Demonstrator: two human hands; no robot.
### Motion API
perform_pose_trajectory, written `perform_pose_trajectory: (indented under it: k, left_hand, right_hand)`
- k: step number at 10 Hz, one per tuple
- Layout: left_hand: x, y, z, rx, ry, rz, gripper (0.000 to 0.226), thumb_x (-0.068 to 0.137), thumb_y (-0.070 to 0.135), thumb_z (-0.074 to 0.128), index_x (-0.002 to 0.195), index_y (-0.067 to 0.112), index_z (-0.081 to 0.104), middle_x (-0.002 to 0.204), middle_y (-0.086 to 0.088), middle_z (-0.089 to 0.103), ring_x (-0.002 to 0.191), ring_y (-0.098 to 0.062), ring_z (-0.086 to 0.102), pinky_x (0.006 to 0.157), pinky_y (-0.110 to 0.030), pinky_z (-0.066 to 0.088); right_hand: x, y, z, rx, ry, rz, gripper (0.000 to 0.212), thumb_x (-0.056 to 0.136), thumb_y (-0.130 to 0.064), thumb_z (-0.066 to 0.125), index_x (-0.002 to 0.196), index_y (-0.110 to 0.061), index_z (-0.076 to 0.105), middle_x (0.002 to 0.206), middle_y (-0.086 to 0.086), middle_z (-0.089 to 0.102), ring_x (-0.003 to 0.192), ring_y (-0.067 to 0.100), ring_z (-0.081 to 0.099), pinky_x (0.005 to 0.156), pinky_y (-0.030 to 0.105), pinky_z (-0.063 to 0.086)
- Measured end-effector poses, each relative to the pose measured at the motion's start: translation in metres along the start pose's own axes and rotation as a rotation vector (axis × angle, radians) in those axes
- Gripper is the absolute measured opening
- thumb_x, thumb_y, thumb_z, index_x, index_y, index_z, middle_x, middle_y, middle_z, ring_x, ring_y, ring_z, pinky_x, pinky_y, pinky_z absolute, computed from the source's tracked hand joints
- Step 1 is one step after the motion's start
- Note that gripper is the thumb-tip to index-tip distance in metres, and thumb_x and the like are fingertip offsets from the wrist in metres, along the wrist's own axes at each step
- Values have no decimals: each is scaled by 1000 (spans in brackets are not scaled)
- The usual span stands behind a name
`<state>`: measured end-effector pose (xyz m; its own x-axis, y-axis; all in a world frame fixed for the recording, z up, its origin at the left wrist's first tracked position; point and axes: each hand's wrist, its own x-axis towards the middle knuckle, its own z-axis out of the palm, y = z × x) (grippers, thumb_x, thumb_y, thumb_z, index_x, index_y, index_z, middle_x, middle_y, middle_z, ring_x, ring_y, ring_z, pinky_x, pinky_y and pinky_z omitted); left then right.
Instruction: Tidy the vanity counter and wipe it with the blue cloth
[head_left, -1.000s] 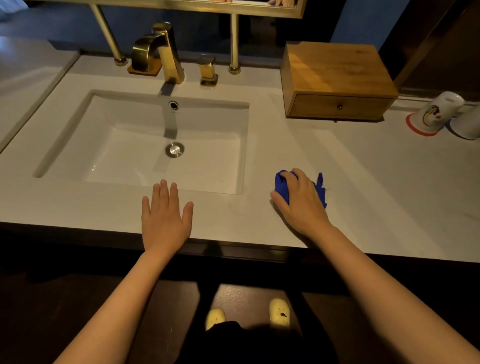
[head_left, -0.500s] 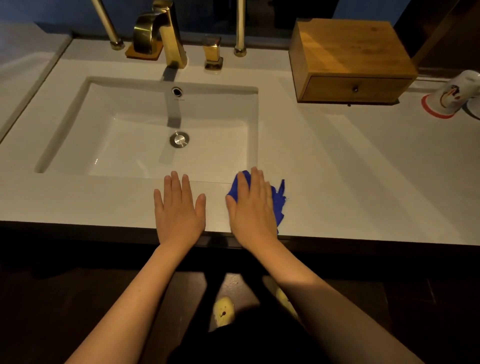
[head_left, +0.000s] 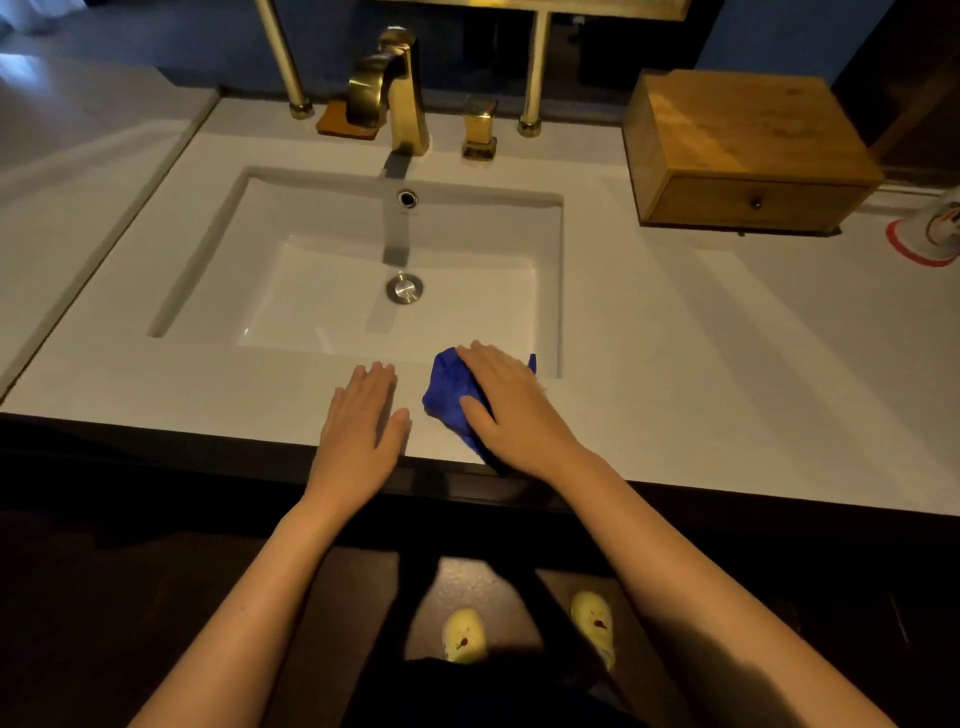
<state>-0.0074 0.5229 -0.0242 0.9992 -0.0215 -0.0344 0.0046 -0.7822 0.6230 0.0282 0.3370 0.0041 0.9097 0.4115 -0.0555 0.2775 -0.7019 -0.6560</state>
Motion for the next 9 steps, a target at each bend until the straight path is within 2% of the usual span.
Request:
perform_pose_trajectory:
  k: [1, 2, 3, 4, 5, 6, 7, 8, 9]
  left_hand:
    - [-1, 8, 1, -97, 22, 43, 49, 95, 26, 45, 141, 15, 33, 151, -4, 32, 142, -13, 16, 115, -28, 6]
    - [-2, 16, 4, -142, -21, 119, 49, 87, 37, 49, 131, 15, 49, 136, -3, 52, 131, -13, 36, 107, -21, 20]
    - [3, 20, 6, -133, 22, 117, 34, 83, 40, 59, 103, 13, 61, 100, 0, 62, 101, -16, 50, 83, -4, 29]
    - [6, 19, 6, -90, 116, 101, 19, 83, 31, 64, 77, 16, 55, 78, 4, 53, 87, -18, 46, 75, -3, 28]
    - [3, 21, 7, -45, 131, 78, 23, 83, 34, 64, 72, 15, 54, 76, 3, 53, 86, -17, 44, 69, -14, 26]
    - [2, 27, 7, -28, 147, 26, 26, 83, 35, 63, 73, 12, 58, 78, -1, 57, 87, -18, 45, 71, -24, 30]
    - [-1, 38, 5, 0, 129, -31, 26, 83, 36, 61, 72, 13, 57, 78, -2, 58, 89, -19, 46, 70, -27, 33]
    - [-2, 46, 2, 10, 142, -88, 18, 84, 33, 60, 83, 16, 56, 87, 1, 56, 97, -18, 45, 72, -27, 38]
    - [-19, 50, 4, -60, 215, -136, 18, 87, 29, 58, 100, 18, 54, 96, 8, 50, 101, -15, 44, 77, -27, 39]
  right_hand:
    - [-17, 11, -5, -176, 44, -2, 54, 92, -22, 47, 144, -17, 31, 148, 8, 32, 132, 25, 31, 110, 34, 23]
    - [-27, 8, 8, -217, 159, 81, 50, 94, -26, 47, 141, -17, 34, 137, 7, 42, 122, 24, 37, 102, 32, 31]
    - [-29, 3, 22, -233, 205, 168, 44, 96, -26, 44, 137, -11, 37, 137, 8, 43, 123, 23, 36, 101, 31, 35]
    - [-25, 4, 21, -222, 139, 100, 40, 98, -23, 40, 136, -11, 39, 141, 7, 41, 126, 21, 36, 103, 30, 36]
    - [-22, 12, 7, -188, 51, 21, 40, 97, -23, 41, 136, -13, 40, 141, 6, 41, 127, 19, 36, 104, 29, 34]
    - [-22, 20, -2, -171, 12, -22, 40, 97, -23, 41, 136, -14, 41, 141, 5, 43, 128, 18, 36, 106, 27, 31]
    - [-28, 20, -7, -129, -38, -10, 45, 96, -26, 44, 139, -14, 38, 143, 5, 42, 130, 19, 36, 107, 27, 29]
    - [-36, 28, -10, -101, -34, -48, 54, 93, -32, 47, 142, -14, 32, 148, 4, 36, 133, 18, 33, 110, 27, 25]
    - [-60, 29, -9, 3, 31, -14, 56, 91, -32, 49, 142, -16, 31, 148, -1, 34, 134, 13, 31, 111, 21, 21]
